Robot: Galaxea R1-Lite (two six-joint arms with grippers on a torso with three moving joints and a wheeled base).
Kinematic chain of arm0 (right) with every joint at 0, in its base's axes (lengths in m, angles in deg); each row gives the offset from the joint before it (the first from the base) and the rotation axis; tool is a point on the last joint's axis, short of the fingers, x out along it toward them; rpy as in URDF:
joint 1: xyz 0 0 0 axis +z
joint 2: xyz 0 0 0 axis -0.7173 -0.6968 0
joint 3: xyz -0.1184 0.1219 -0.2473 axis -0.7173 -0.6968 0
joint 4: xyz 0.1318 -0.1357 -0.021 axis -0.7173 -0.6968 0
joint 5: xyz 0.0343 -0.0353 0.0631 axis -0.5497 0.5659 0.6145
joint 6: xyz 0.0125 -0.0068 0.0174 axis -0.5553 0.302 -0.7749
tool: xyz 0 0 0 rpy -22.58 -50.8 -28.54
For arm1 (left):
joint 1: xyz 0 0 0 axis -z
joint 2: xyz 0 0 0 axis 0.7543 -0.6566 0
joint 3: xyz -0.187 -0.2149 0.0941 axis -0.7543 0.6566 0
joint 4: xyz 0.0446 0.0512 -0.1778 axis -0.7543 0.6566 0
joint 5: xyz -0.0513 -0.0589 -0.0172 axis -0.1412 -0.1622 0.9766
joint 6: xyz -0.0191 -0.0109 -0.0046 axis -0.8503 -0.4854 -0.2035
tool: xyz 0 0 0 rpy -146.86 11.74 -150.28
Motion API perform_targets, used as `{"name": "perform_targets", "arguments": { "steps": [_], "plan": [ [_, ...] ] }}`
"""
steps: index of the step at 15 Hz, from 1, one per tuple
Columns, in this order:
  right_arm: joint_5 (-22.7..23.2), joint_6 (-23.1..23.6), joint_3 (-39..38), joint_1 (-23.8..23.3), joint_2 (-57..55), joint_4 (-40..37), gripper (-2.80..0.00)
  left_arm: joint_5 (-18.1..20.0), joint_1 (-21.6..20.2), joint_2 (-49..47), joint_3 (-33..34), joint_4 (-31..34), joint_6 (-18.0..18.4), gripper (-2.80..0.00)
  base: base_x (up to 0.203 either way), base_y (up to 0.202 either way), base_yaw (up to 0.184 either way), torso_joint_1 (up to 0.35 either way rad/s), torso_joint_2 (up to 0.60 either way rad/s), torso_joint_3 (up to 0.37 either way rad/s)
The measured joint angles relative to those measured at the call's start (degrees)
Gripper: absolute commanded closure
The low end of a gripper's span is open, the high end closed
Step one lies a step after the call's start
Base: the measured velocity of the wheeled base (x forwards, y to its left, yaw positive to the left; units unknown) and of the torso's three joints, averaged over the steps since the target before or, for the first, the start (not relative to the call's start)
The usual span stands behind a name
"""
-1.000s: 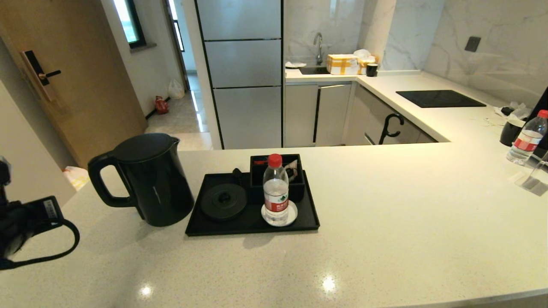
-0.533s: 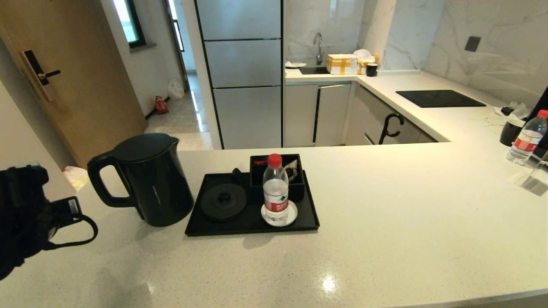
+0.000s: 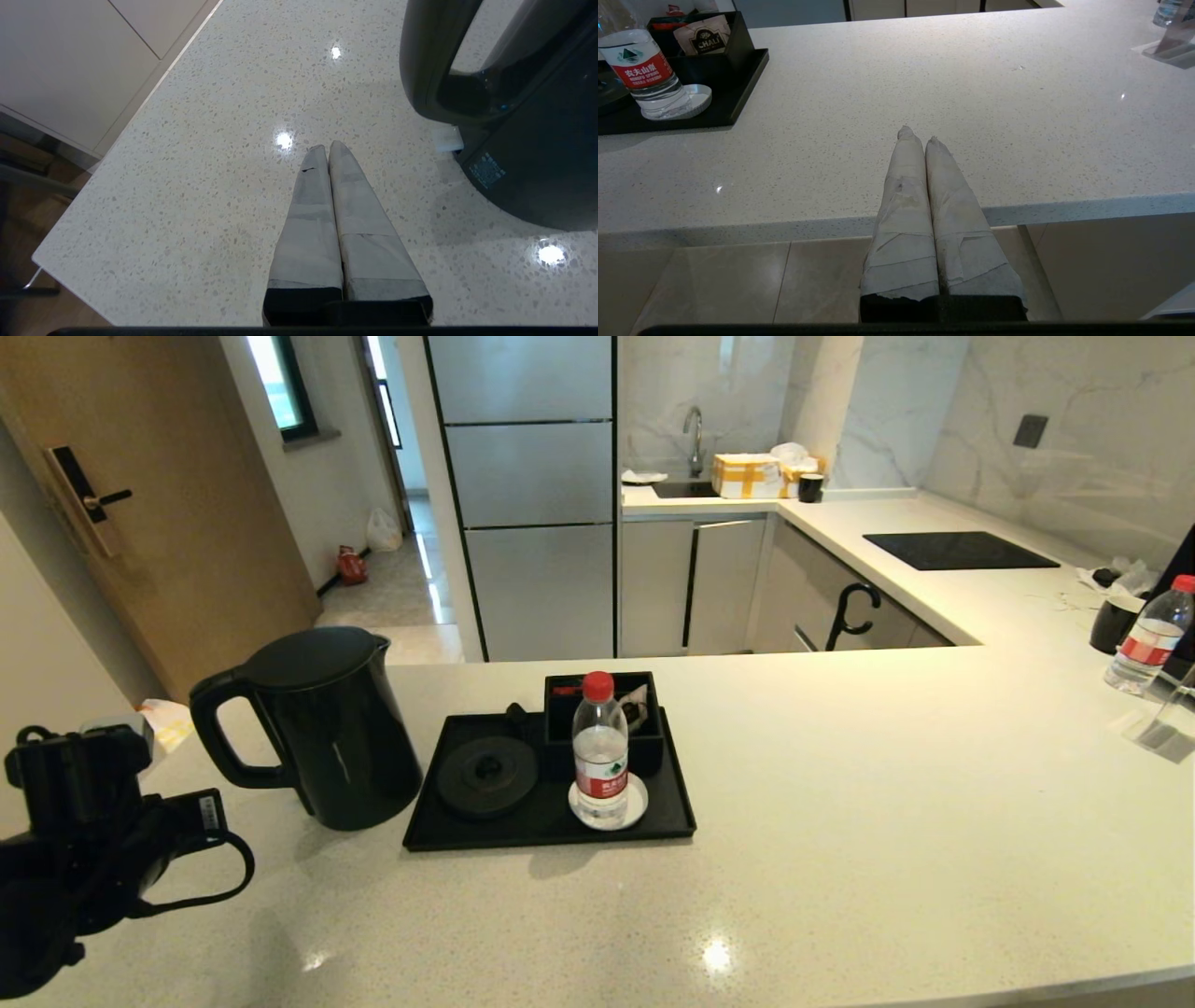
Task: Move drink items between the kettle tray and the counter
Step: Return the kettle to its original position
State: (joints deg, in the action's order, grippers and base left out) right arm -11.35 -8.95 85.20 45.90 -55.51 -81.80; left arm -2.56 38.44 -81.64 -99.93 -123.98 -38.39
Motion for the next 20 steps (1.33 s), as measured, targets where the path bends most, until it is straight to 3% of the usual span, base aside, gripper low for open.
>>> {"name": "perform_targets", "arguments": {
  "steps": [2,5,6,7,10,20],
  "plan": [
    [0.01,0.01,0.0,-0.02,0.0,0.02,0.0,0.27,0.22,0.24,0.25,-0.17,0.11,0.0,0.0,0.0,0.0,0.0,0.0,0.0],
    [0.0,0.0,0.0,0.04,0.0,0.02,0.0,4.71,1.3,1.0,0.31,-2.47,0.69,0.0,0.0,0.0,0.0,0.0,0.0,0.0],
    [0.0,0.0,0.0,0.06,0.0,0.02,0.0,4.8,1.44,1.13,0.17,-2.6,0.69,-0.84,0.0,0.0,0.0,0.0,0.0,0.0],
    [0.01,0.0,0.0,0.06,0.0,0.02,0.0,4.85,1.5,1.21,0.03,-2.63,0.77,-2.8,0.0,0.0,0.0,0.0,0.0,0.0],
    [0.0,-0.01,0.0,0.02,0.0,0.02,0.0,7.42,2.07,0.85,-0.27,-4.3,1.78,-2.8,0.0,0.0,0.0,0.0,0.0,0.0],
    [0.0,0.02,0.0,0.0,0.0,0.02,0.0,7.59,2.15,-1.88,-1.51,-6.62,1.8,-2.8,0.0,0.0,0.0,0.0,0.0,0.0]
  ]
}}
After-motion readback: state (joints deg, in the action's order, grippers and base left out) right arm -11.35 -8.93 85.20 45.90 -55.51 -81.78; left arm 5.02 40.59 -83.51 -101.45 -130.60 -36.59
